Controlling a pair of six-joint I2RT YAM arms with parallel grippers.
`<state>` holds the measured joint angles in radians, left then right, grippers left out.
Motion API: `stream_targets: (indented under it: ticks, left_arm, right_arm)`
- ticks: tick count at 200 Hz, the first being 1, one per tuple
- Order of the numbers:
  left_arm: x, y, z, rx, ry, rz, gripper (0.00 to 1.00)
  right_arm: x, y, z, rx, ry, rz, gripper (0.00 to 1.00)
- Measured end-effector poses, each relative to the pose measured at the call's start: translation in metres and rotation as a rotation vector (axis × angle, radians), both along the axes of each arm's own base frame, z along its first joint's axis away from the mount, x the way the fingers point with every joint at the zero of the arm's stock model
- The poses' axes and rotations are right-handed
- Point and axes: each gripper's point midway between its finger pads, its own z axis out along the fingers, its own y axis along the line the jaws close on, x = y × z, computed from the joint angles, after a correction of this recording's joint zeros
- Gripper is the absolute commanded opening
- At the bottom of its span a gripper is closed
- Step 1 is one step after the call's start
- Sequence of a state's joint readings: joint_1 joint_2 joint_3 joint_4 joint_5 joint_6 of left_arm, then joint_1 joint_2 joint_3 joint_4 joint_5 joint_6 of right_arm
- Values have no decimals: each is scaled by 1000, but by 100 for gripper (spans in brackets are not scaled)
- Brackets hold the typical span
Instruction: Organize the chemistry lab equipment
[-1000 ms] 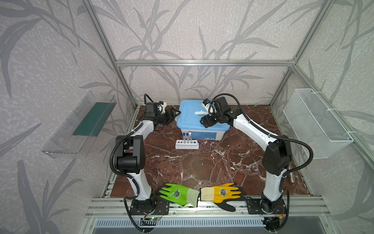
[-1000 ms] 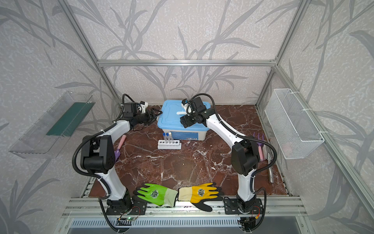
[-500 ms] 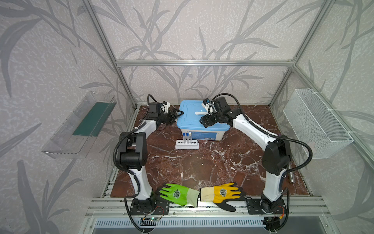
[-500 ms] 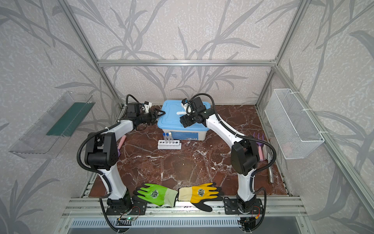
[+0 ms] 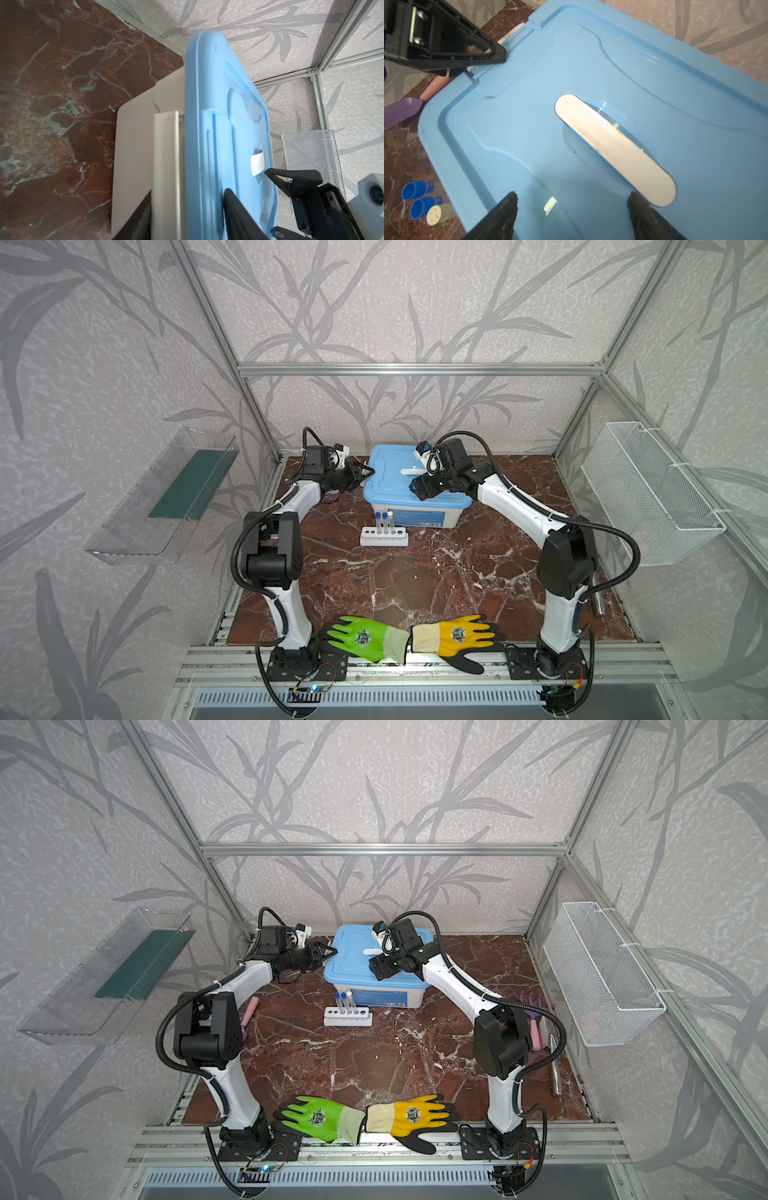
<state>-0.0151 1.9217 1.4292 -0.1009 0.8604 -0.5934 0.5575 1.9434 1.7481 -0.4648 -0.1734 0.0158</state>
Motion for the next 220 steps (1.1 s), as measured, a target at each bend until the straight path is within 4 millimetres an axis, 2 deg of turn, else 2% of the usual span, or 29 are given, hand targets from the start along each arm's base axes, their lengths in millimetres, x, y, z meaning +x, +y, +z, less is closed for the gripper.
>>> stream_targets:
  ticks: [98,220]
  left_arm:
    - [-1,-3,5,164,-23,-23,45]
    - [-2,-4,8,284,-40,-27,41]
  right_arm:
    - [2,2,1,21,-5,-10,82]
    - [6,4,0,25,-18,-12,81]
